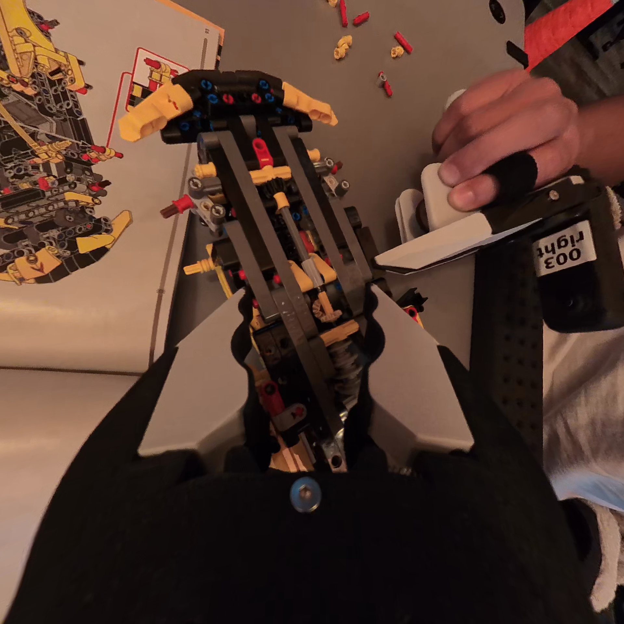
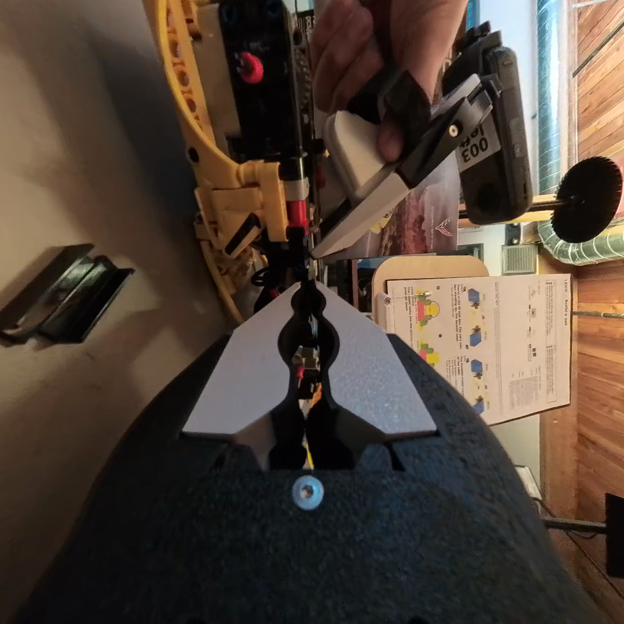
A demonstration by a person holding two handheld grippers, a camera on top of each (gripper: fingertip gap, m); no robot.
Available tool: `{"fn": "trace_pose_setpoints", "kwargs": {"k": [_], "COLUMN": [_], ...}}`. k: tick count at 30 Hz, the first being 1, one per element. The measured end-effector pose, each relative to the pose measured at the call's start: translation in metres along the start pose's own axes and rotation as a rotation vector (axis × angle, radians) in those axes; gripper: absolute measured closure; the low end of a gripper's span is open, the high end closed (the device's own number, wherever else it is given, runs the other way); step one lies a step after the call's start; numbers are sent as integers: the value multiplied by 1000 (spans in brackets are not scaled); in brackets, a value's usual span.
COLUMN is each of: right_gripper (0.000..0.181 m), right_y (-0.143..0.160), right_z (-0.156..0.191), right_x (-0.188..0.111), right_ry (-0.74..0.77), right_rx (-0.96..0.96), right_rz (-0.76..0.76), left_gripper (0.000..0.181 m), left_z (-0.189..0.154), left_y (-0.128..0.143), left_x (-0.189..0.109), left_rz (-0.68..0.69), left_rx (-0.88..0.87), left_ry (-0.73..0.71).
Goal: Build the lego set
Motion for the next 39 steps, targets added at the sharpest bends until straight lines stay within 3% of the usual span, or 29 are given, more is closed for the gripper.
{"fn": "trace_pose_setpoints", "kwargs": {"k": [3,17,26,39], "right_gripper": [181,181,179,180], "right_y": [-2,3,1,12], "right_z": [0,1,-1,0], "right_x": [-1,0,-1,-3], "right_ry": [4,-7,-36,-28], "right_rx": [-12,91,259,146], "right_rz": [6,-115,-53,10], "left_gripper": [122,117,119,119], "left_z": [2,1,1,1], "left_y": [0,0,1,1], "left_x": [-2,1,-1,0], "left_rz": [-13,-22,-16,-26], "left_rx": [-28,0,-27,-28], "left_ry": [14,15,5,15]}}
Point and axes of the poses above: each gripper's, where its closed fingertips meet, x out along the fingers, y out of its underside, z = x × y across the jaws, the point moved 4 cm from there along -x, back along the fingers, and after that the axes turned 8 degrees about -z, right-handed, at the moved point
